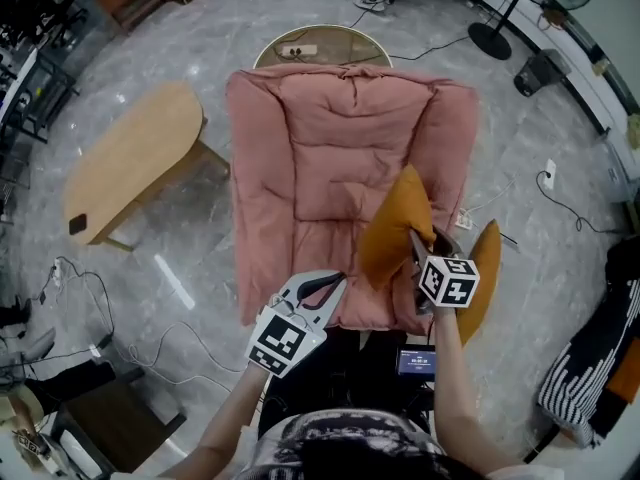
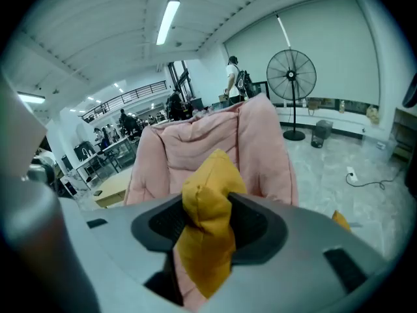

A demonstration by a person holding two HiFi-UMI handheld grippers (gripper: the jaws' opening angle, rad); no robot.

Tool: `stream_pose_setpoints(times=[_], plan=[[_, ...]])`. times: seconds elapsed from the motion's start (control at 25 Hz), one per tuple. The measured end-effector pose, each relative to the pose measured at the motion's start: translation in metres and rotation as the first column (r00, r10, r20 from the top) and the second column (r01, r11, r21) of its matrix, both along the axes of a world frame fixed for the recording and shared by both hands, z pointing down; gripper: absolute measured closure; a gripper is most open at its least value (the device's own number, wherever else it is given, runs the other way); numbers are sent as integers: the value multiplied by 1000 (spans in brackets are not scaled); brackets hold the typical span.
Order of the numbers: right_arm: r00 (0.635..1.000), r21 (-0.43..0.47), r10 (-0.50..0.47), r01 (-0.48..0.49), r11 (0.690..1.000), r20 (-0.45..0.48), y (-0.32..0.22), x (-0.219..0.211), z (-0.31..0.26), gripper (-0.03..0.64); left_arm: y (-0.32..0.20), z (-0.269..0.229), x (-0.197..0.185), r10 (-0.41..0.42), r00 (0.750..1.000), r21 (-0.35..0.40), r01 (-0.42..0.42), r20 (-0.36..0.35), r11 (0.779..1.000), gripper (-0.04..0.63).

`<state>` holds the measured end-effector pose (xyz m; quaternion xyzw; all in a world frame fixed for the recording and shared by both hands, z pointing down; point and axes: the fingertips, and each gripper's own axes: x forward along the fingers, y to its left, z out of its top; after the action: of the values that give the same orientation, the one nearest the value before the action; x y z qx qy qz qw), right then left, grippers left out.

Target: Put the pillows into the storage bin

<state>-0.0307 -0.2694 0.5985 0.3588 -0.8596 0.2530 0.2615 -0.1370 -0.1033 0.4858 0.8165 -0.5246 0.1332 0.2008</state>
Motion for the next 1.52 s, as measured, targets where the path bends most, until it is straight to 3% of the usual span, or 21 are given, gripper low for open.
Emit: stream_pose_setpoints(times=[0.2,0.44,0.64,0.84,1.04,1.28,1.52], plan=[[994,76,75,-81,994,77,9,33,-61,422,-9,-12,25,98,995,33,-98,-3,995,581],[971,156,184,-208,966,153,13,103,-126,425,-22,-24,76,230,972,62,-227,-49,972,581],[940,200,298,-328,923,168,33,198,-152,430,-29,-27,144,371,928,88,-366,-39,926,581],[869,205,447,-487,849,213,68,296,-165,433,-29,-32,204,472,881,105,-466,-30,878,581],[826,216,546,-563,798,137,97,404,-153,436,-29,-26,274,516,857,76,-514,-7,855,581],[801,188,596,-593,783,49,119,527,-107,439,-21,-10,375,540,842,20,-540,-3,841,581],[752,116,659,-652,749,-24,137,626,-30,440,-6,5,466,567,824,-38,-567,-5,823,581]])
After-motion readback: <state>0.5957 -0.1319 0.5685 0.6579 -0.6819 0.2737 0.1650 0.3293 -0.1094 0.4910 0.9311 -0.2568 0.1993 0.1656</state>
